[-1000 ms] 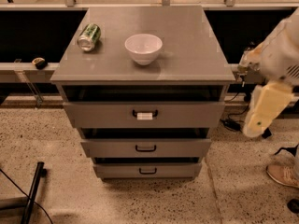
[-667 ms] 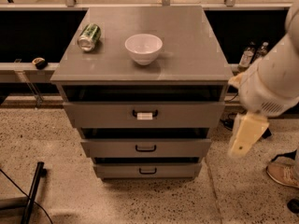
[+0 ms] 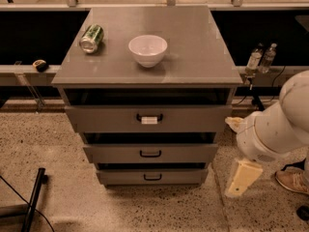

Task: Open bottom drawer

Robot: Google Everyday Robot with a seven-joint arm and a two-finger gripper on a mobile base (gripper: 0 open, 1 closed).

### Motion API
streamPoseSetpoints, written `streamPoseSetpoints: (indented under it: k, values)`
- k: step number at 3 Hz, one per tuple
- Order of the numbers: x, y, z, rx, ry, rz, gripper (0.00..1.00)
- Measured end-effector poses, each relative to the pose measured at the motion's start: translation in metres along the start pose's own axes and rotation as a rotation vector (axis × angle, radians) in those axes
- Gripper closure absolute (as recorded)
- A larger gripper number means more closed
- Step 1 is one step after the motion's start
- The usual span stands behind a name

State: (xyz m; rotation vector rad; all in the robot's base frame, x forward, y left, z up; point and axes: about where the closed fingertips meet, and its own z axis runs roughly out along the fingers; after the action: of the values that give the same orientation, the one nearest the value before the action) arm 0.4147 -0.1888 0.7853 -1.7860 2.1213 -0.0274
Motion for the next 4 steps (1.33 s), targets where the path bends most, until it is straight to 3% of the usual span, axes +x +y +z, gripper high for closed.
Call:
streamPoseSetpoints:
  k: [1,2,3,4]
  values:
    - [0.006,0.000,0.039,-0.013,-0.118,0.012,0.00]
    - [0.035,0.031,0.115,-0.047,-0.252,0.045,0.00]
    - [0.056,0.045,0.156,-0.029,-0.403,0.080,0.00]
    - [0.068,0.060,0.177,-0.043,-0.435,0.052,0.00]
